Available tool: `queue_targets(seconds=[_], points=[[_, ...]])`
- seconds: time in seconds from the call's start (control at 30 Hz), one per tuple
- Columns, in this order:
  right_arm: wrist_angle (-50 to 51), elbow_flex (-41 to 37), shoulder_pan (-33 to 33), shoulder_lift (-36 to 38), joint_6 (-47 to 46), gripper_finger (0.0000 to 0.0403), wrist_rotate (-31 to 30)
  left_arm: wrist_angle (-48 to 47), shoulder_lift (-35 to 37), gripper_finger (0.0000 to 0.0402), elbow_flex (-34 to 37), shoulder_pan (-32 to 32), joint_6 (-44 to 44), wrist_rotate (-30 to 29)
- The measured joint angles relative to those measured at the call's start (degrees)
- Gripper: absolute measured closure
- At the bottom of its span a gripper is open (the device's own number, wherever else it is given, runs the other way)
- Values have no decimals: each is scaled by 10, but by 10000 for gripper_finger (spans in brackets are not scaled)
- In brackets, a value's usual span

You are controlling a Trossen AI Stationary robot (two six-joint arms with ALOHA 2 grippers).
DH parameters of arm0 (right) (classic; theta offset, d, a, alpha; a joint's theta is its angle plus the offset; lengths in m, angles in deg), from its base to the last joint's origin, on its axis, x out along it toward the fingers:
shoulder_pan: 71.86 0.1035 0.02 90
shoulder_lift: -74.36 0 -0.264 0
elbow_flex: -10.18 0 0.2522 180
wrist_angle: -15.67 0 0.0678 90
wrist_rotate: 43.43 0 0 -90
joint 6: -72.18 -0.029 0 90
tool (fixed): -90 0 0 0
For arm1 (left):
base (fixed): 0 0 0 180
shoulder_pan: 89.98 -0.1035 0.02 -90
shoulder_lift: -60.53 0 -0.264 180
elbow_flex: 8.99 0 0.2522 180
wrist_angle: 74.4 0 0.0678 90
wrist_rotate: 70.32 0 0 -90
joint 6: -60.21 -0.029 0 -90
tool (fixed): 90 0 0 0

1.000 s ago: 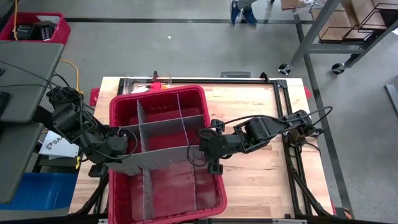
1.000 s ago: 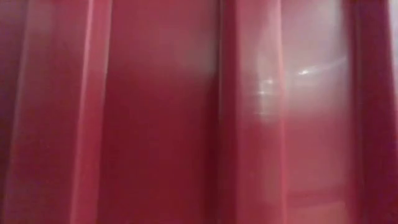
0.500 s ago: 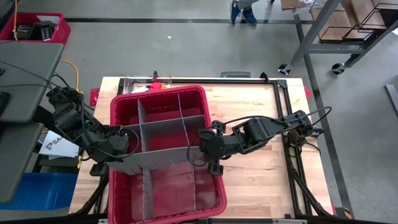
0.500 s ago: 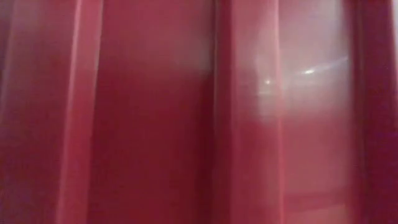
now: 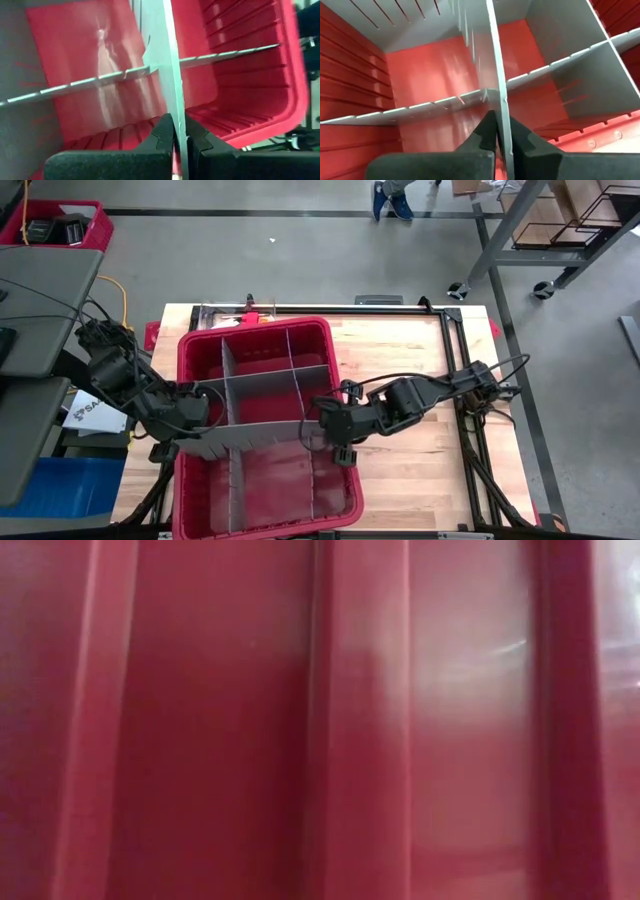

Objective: Sort blocks
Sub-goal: Assemble the bin divider into the red bin

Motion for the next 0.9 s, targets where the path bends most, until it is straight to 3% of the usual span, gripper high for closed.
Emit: queue_targets(seconds=[0.27, 0.9], points=[[17, -1, -9, -6, -24, 403, 41, 22, -1, 400, 64, 1, 12, 2], [25, -1, -19, -18, -32, 403, 51, 23, -13, 400, 67, 0, 38, -12]])
